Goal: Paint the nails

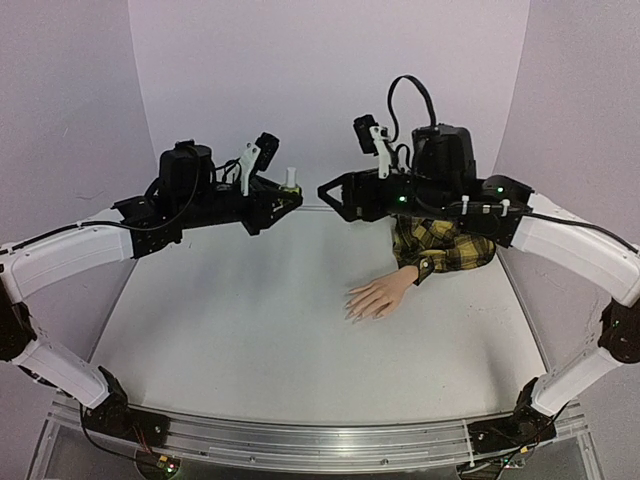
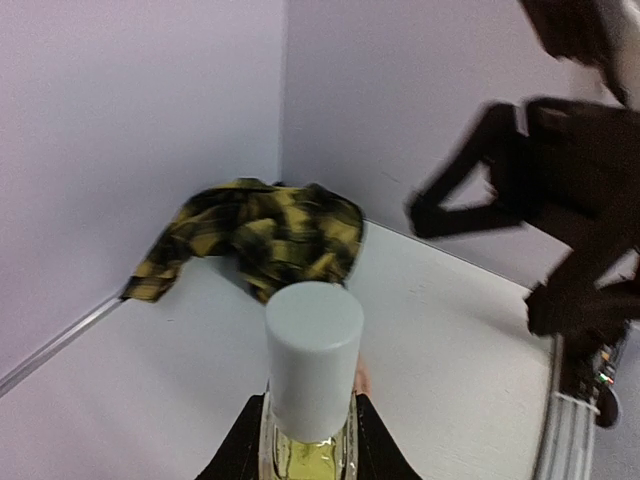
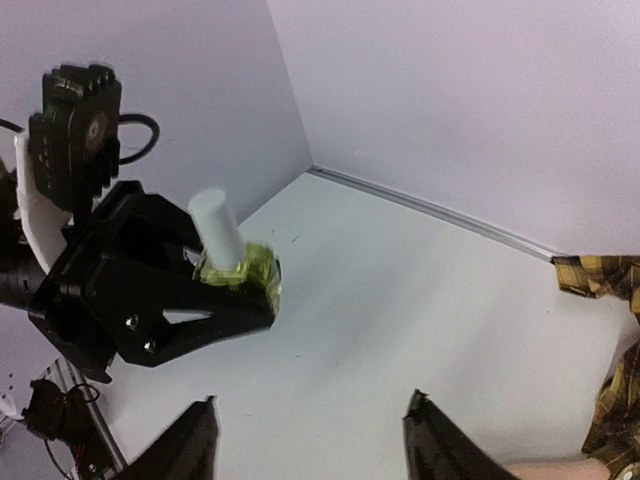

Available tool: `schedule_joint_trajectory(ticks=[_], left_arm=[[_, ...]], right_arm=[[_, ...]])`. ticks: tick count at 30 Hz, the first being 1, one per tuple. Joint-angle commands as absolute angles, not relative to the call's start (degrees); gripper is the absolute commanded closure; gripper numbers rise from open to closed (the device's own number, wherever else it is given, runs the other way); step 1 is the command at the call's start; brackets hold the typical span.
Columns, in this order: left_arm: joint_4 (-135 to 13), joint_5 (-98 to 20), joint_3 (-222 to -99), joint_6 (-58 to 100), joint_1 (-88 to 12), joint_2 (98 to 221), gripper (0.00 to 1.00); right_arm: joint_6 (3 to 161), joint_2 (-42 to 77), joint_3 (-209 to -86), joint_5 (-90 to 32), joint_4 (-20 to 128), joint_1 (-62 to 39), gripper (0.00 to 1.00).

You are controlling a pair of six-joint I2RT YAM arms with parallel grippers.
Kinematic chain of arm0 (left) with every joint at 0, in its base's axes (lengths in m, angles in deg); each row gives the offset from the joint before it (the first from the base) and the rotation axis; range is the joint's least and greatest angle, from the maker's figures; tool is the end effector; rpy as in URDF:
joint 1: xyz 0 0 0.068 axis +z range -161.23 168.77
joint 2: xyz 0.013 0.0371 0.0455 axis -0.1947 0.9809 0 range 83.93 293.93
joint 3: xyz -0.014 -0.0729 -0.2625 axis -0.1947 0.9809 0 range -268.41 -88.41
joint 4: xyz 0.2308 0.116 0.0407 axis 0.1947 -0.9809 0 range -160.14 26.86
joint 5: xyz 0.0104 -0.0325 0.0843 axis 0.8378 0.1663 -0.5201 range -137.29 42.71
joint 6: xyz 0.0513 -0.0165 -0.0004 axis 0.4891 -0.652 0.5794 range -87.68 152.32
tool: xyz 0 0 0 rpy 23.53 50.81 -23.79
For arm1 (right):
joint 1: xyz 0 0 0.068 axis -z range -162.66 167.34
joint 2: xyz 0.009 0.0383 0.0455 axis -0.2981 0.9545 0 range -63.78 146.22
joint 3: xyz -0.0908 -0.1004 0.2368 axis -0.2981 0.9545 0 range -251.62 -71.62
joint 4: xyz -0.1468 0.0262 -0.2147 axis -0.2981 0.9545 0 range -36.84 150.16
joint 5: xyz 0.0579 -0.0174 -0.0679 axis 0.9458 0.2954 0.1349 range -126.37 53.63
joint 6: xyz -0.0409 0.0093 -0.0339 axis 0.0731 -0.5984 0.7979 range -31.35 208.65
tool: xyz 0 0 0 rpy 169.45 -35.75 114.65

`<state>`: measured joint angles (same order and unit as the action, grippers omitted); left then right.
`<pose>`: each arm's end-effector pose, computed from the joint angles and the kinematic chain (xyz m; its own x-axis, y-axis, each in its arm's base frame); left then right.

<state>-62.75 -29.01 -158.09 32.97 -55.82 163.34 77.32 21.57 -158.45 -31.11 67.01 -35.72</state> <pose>0.2268 -0.2393 0.3733 -0.1055 0.1192 -0.9873 0.8882 0.4577 -0.0396 0.2071 0.2808 0.4193 -0.2933 -0.0645 -0.9538 -0.8078 0.5503 0.2112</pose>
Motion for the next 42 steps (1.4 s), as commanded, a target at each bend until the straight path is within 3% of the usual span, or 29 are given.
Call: schedule_joint_trajectory(ticks=[1, 8, 10, 14, 29, 35, 42], left_arm=[[-63.9, -0.9, -158.6, 35.2, -56.0, 160.3, 1.00], [-67.6, 14.2, -161.4, 33.5, -56.0, 162.7, 1.00], [-67.5, 14.7, -161.4, 33.5, -56.0, 162.5, 1.00], [-68.1, 15.0, -161.7, 33.6, -56.0, 162.3, 1.00], [-79.9, 7.7, -165.8, 41.2, -56.2, 164.7, 1.00], [-80.2, 7.1, -166.1, 41.4, -56.2, 164.8, 1.00], [-80.9, 7.0, -166.2, 41.6, -56.2, 164.5, 1.00]], right_arm=[[82.4, 17.1, -156.6, -4.8, 67.4, -34.4, 0.17], [83.2, 19.1, -158.9, 12.7, 68.2, -32.3, 0.23], [82.9, 20.2, -159.9, 13.3, 68.1, -32.2, 0.25], [81.2, 23.2, -163.6, 14.9, 68.2, -32.2, 0.41], [82.9, 29.6, -173.7, 11.1, 80.6, -32.4, 0.65], [84.3, 31.8, -176.1, 11.4, 83.4, -33.2, 0.67], [85.3, 32.3, -176.9, 11.1, 84.5, -33.7, 0.82]])
